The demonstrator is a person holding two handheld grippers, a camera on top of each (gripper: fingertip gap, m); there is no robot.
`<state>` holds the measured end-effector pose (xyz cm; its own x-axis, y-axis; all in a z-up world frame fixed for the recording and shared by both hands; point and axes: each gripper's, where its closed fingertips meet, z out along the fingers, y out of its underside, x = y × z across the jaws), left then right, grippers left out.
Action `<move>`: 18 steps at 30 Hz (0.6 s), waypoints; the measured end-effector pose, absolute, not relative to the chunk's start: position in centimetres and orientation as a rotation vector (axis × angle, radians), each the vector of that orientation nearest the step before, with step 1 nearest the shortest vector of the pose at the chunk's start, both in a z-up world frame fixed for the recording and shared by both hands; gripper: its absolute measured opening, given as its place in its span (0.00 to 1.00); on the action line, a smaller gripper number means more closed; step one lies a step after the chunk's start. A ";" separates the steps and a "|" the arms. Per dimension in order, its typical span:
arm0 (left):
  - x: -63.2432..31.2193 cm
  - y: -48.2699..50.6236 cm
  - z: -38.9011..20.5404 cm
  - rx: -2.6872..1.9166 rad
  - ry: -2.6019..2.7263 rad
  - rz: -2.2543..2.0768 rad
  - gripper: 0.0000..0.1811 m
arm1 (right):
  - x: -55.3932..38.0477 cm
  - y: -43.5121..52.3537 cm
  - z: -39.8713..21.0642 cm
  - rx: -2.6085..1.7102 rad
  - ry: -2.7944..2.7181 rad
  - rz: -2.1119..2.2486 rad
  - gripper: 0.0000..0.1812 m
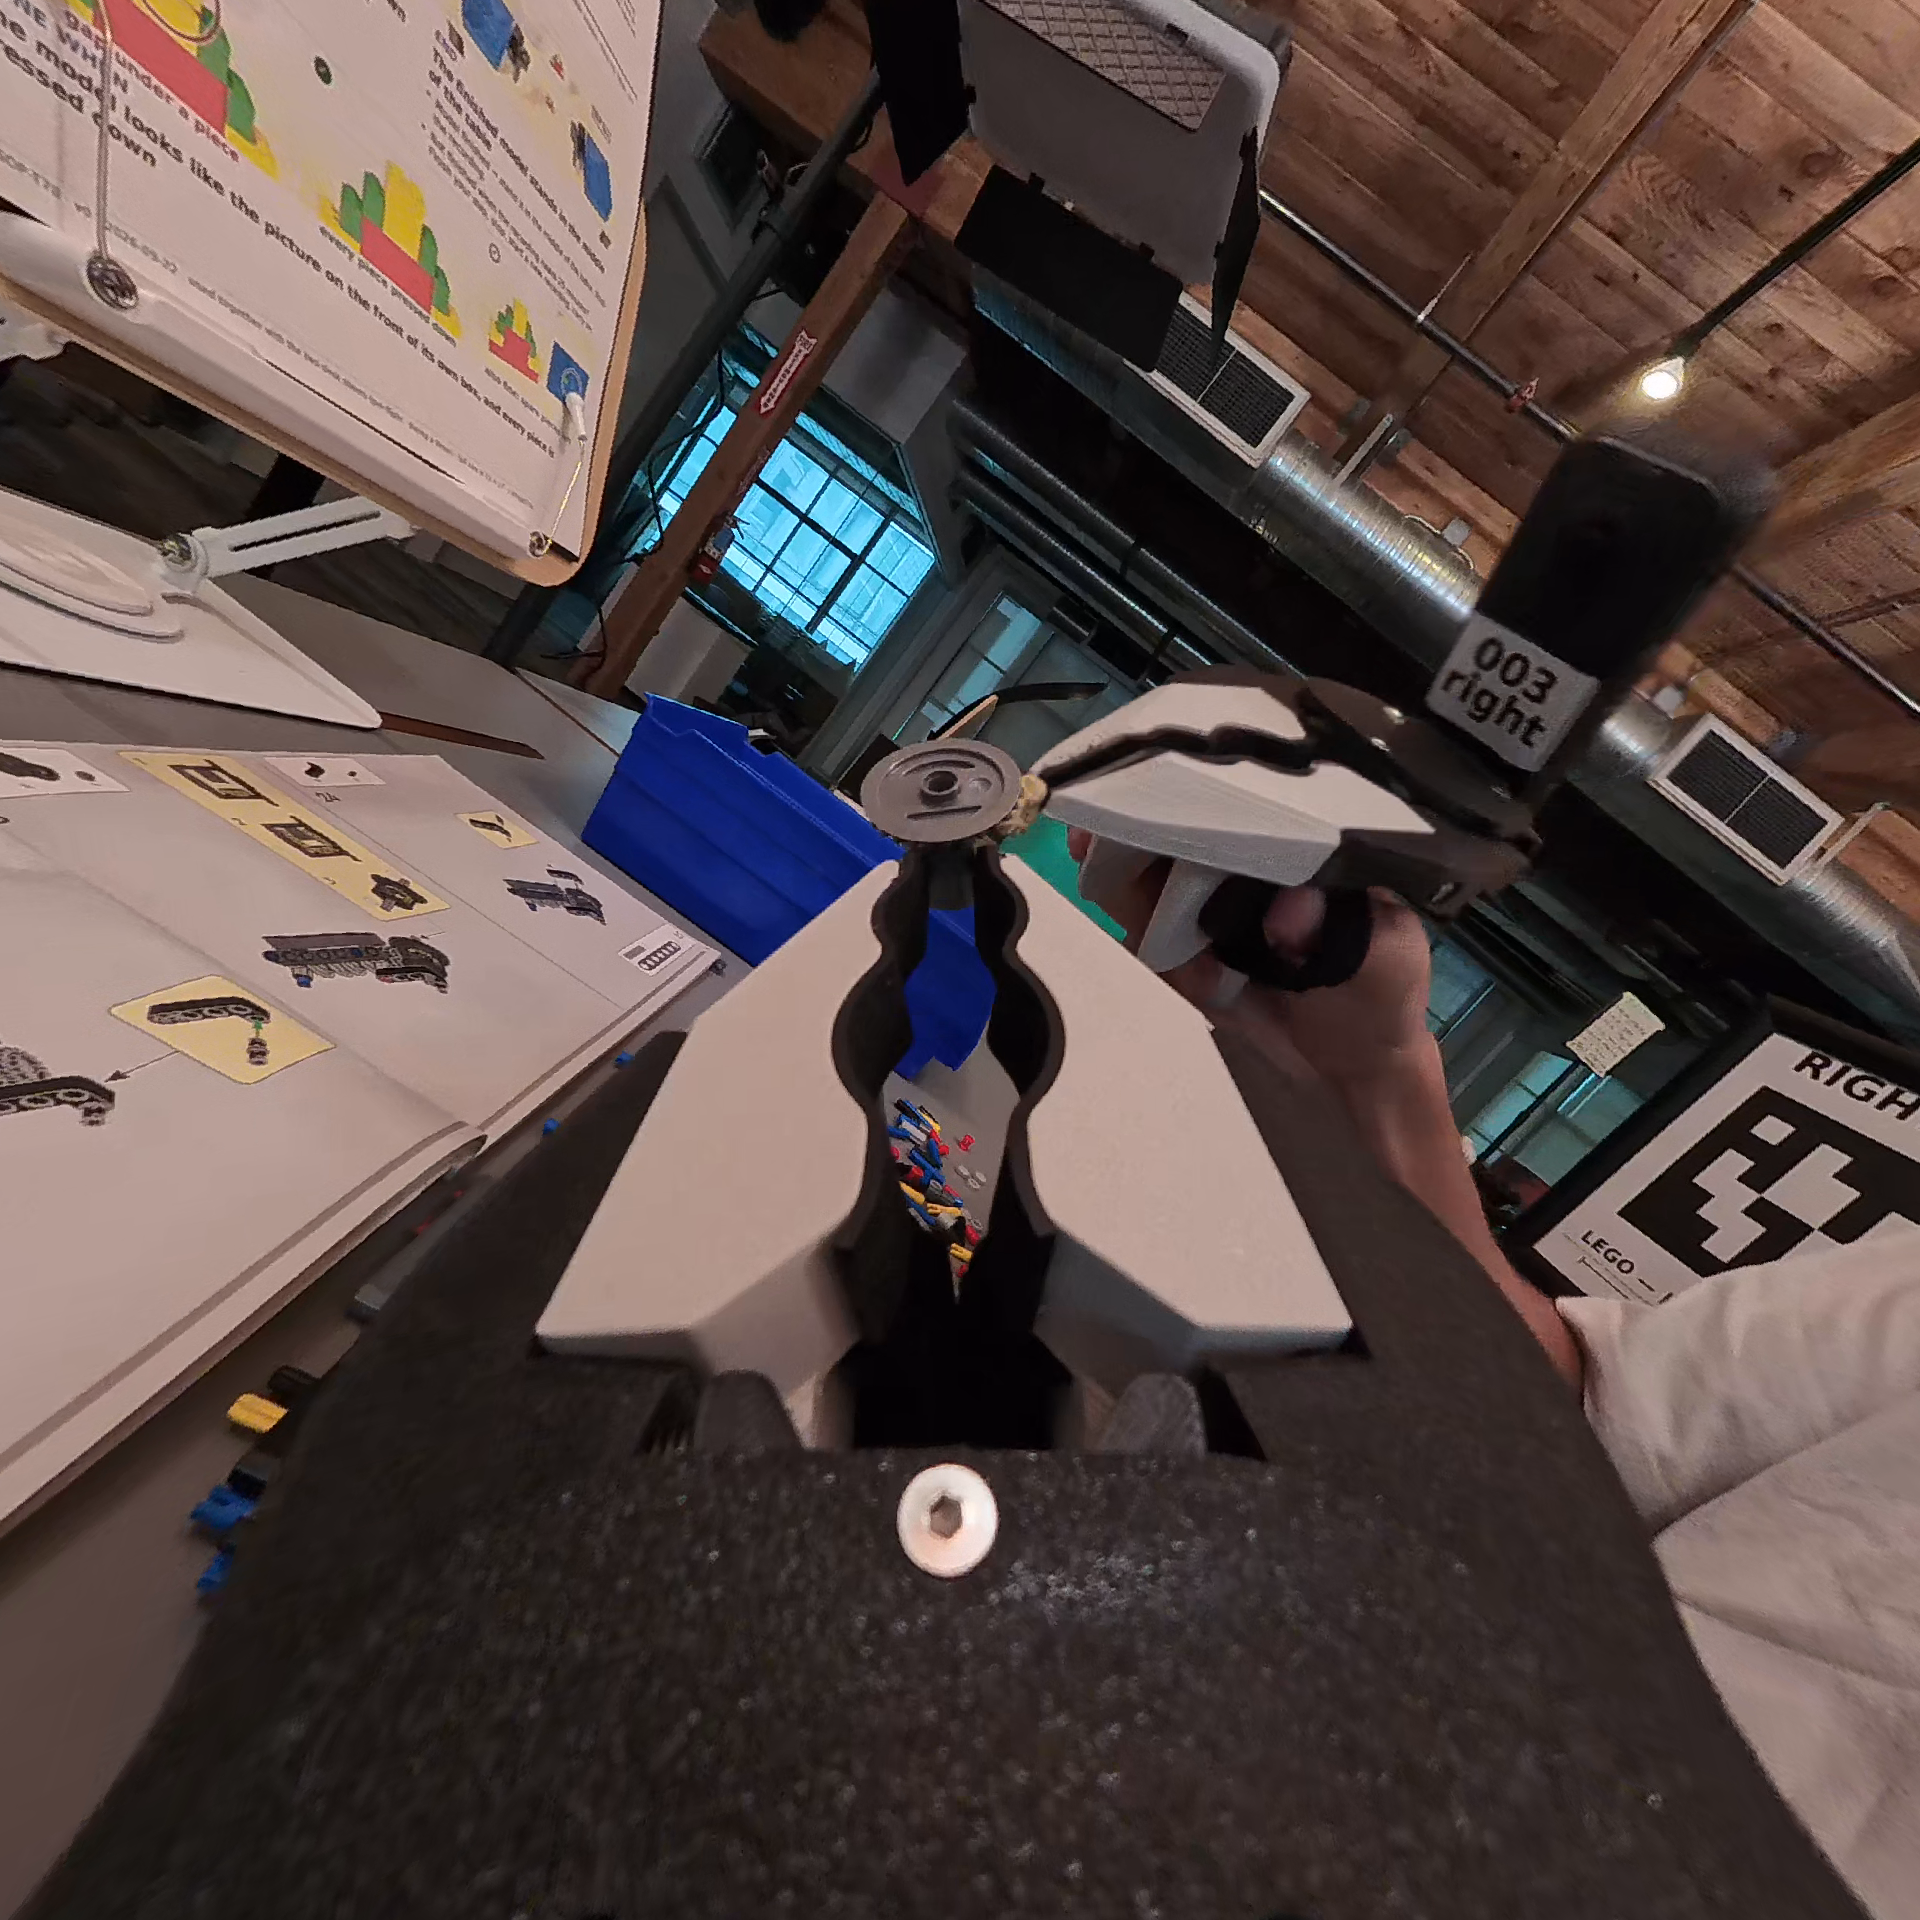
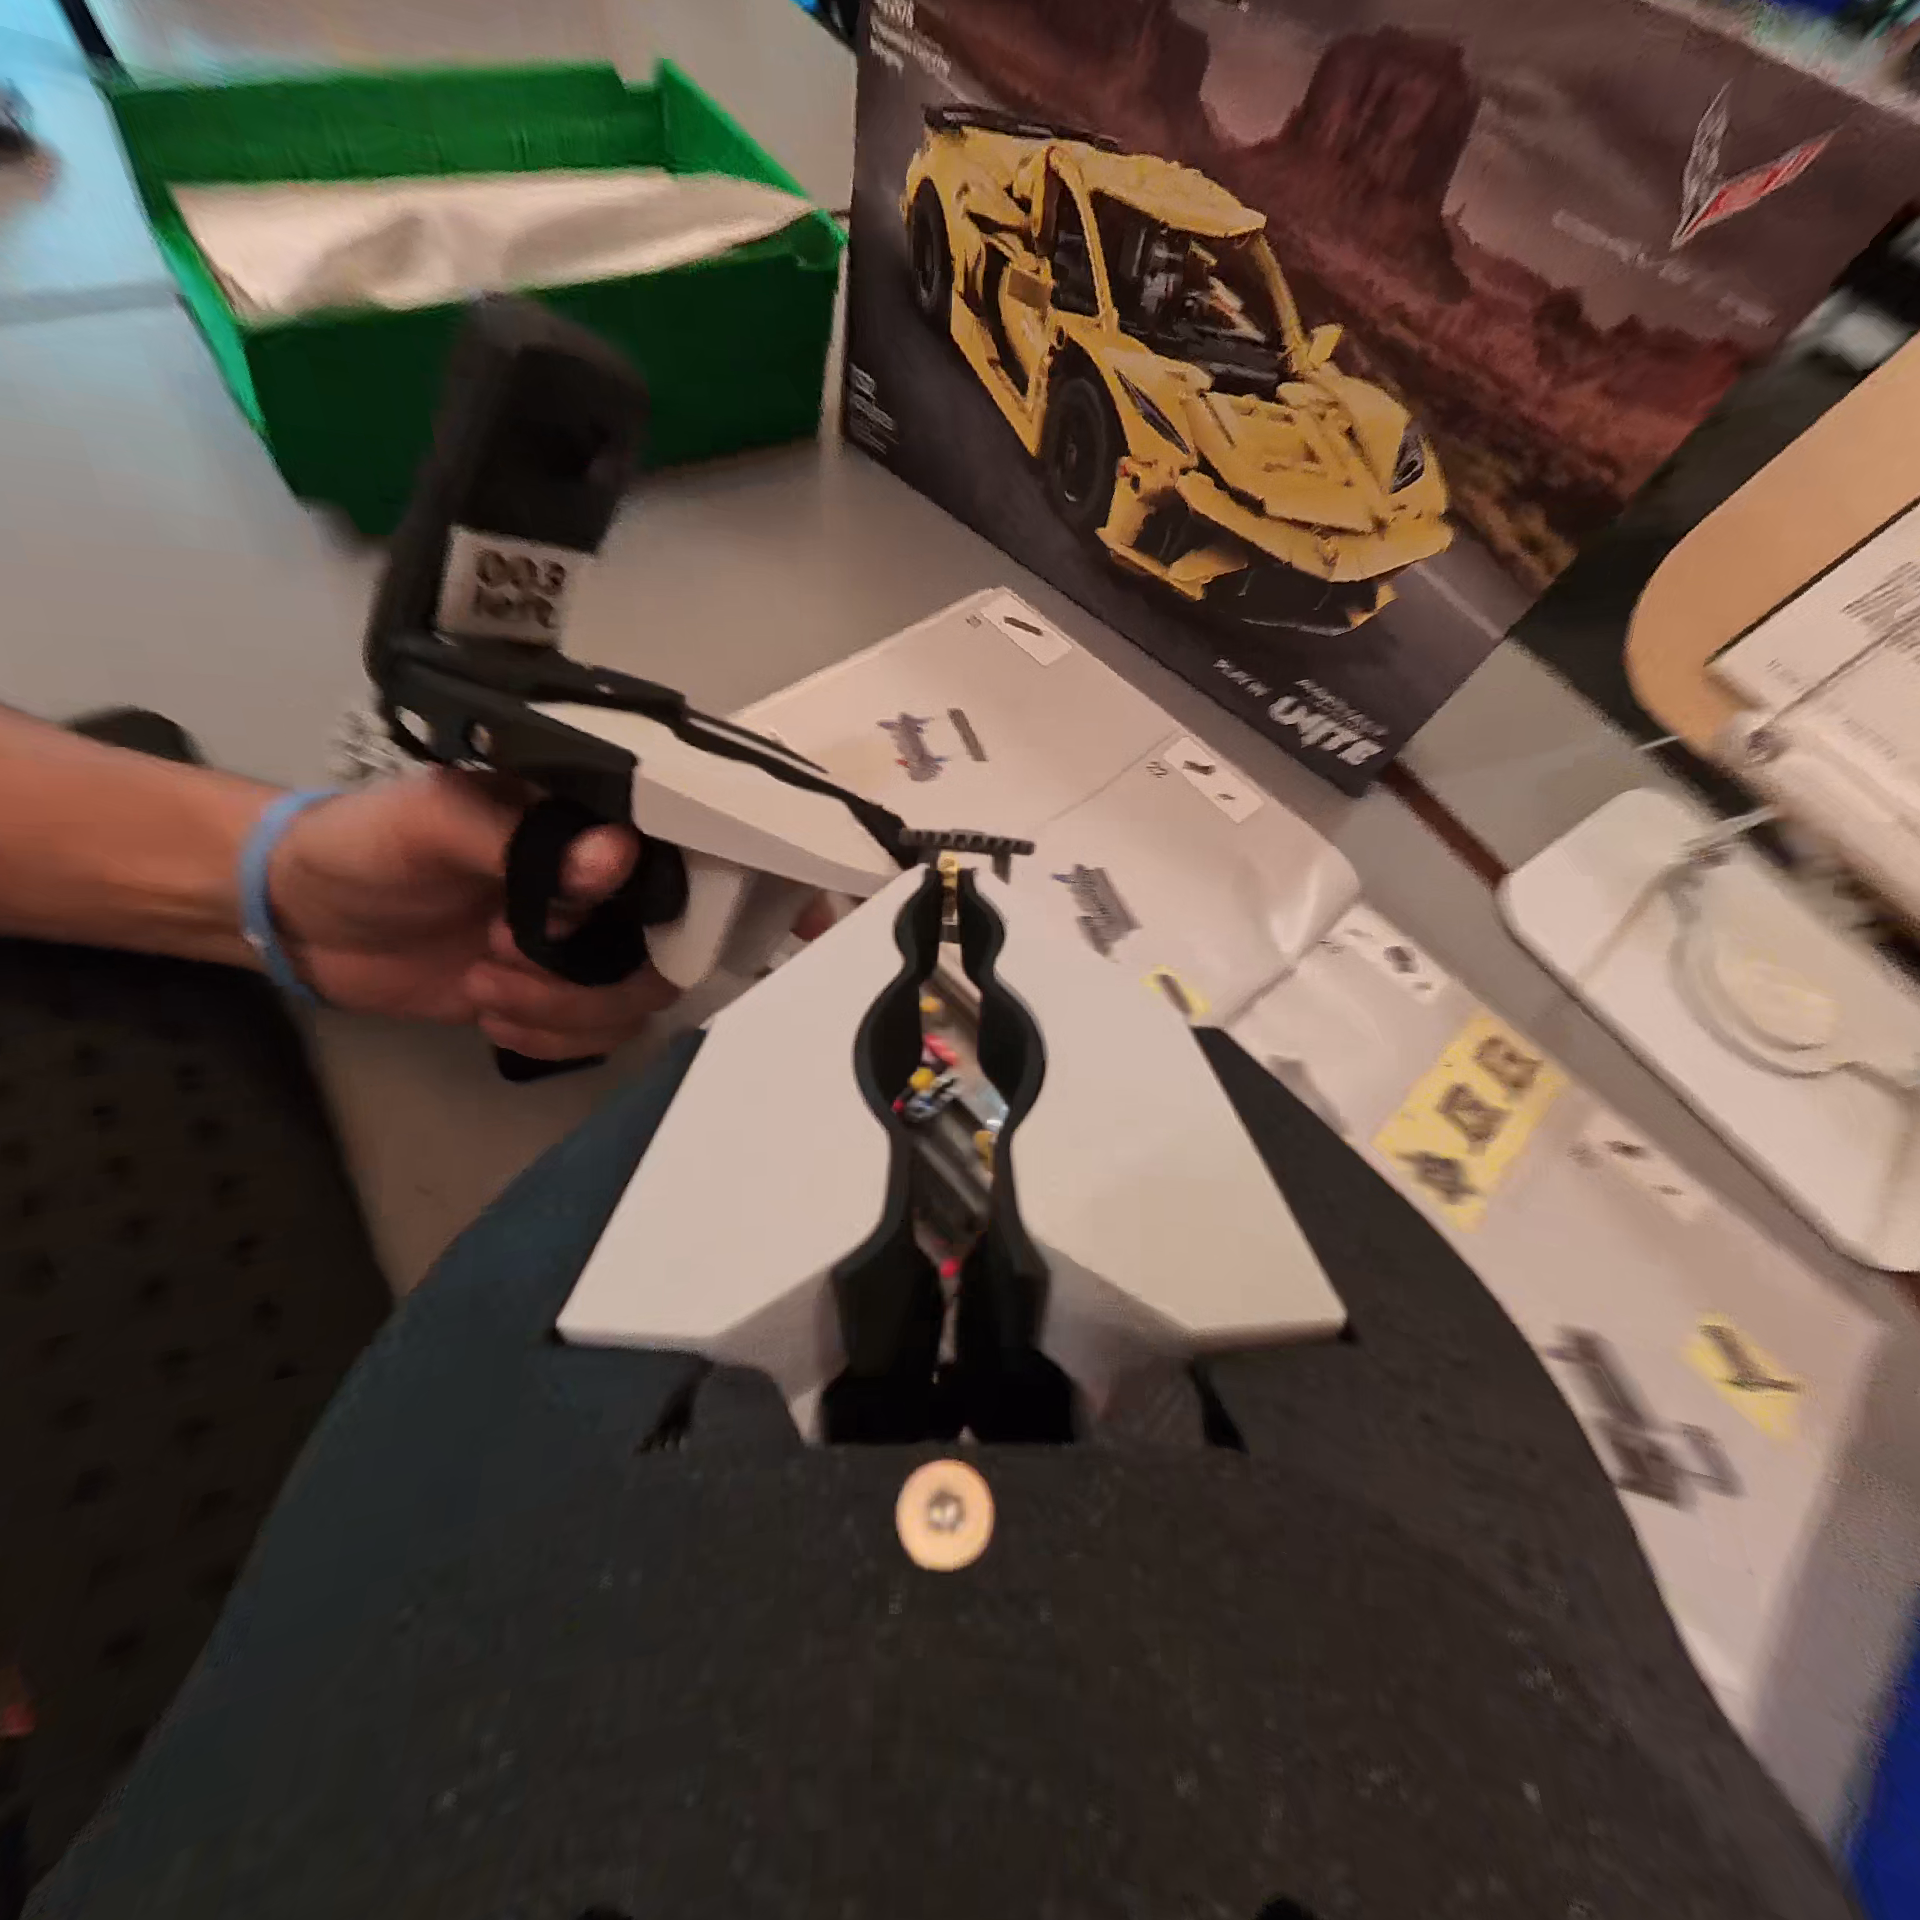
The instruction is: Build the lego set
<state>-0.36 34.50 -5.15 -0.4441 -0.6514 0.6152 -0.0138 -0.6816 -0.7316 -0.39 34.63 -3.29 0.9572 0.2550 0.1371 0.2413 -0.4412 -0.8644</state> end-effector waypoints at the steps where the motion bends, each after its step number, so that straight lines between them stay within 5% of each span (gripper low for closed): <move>1: -0.4 34.5 -5.2 -1.355 0.956 -2.172 0.04 | -1.1 34.5 -3.2 -2.035 -0.311 0.164 0.01; 5: -0.4 34.1 -4.9 -1.331 0.962 -2.191 0.04 | -2.6 34.3 -3.3 -2.006 -0.119 0.686 0.01; 18: -0.1 34.4 -5.5 -1.383 0.921 -2.244 0.04 | -0.6 35.6 -4.7 -2.103 -0.251 0.239 0.00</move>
<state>-0.14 34.44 -5.51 -0.4639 -0.5922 0.6589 -0.0418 -0.7283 -0.6840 -0.60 35.59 -4.66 0.9594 0.2732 -0.0696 0.0831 -0.5101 -0.8561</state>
